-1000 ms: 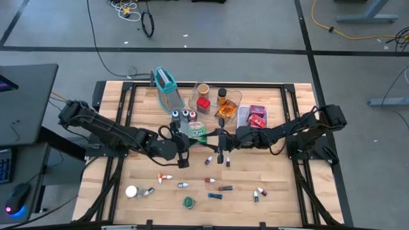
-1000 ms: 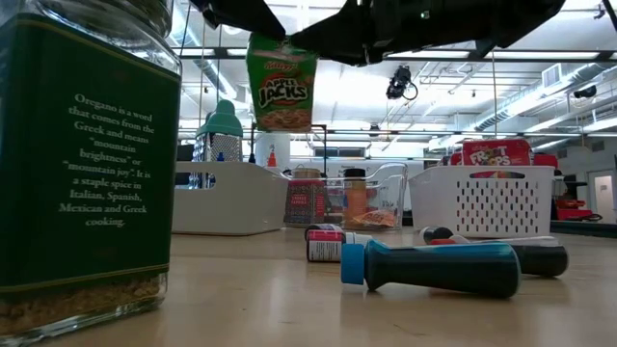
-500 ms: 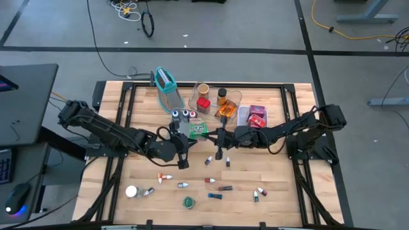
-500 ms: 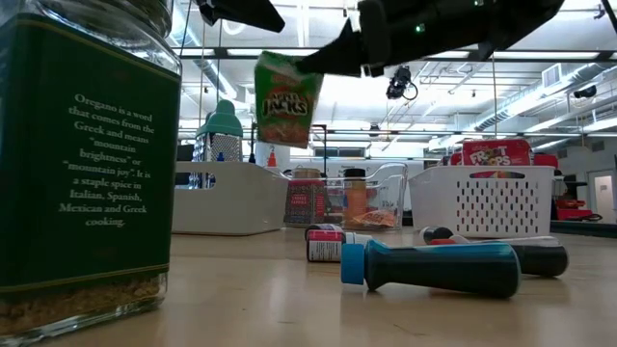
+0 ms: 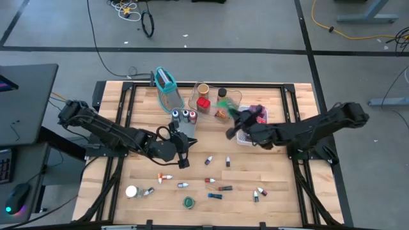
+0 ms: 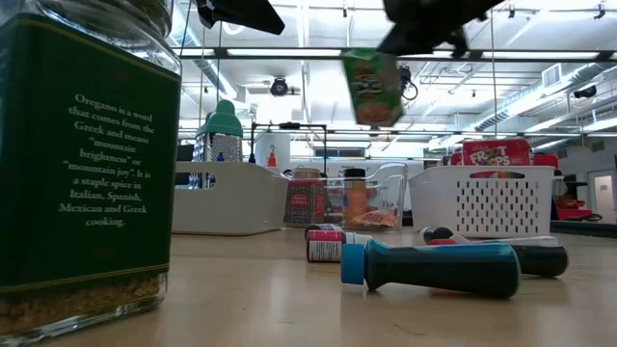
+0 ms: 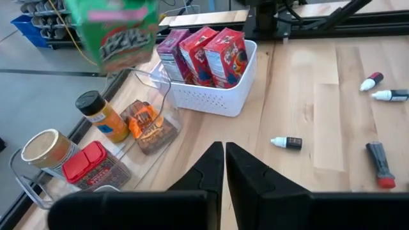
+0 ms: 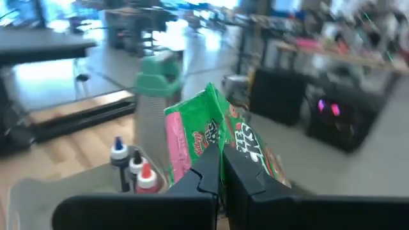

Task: Pick & Place Kitchen Items
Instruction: Put the green cereal box into the white bin

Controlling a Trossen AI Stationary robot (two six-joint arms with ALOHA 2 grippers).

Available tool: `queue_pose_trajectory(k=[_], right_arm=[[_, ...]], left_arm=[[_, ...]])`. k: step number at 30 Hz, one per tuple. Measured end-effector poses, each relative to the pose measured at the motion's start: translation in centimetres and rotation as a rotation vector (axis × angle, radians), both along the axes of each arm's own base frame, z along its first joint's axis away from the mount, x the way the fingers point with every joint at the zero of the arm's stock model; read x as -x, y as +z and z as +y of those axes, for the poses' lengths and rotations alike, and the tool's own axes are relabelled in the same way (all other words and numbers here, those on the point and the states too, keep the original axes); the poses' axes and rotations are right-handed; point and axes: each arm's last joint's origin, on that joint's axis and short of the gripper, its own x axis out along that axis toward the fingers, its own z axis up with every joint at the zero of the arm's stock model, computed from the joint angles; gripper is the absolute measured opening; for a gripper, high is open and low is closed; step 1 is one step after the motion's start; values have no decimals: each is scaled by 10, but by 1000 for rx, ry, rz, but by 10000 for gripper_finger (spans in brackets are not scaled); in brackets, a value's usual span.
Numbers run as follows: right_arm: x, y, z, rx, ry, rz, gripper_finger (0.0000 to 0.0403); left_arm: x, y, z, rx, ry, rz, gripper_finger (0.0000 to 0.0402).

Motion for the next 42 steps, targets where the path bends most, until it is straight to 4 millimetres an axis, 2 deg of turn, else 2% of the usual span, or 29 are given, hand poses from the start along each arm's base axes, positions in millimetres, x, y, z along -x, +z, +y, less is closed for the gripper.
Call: queue_pose_trajectory(k=[4, 8, 16, 22, 29, 34, 42], right_arm=[[19, -1, -1, -96, -118, -51, 9], [28, -13, -3, -159, -214, -94, 9], [30, -33, -4, -325, -277, -171, 9], [29, -44, -4, -375, -322, -200, 9], [29, -40, -2, -362, -344, -280, 9], [28, -43, -3, -454, -315, -258, 9], [30, -39, -2, -458, -302, -268, 11]], left_arm=[[0, 0, 0, 0, 1, 0, 27], [0, 0, 0, 4, -4, 2, 27], [0, -1, -1, 30, -45, 13, 27], [0, -1, -2, 30, -47, 15, 27], [0, -2, -1, 6, -59, 31, 28], [0, -2, -1, 6, -59, 31, 28], [0, -2, -1, 16, -54, 27, 27]])
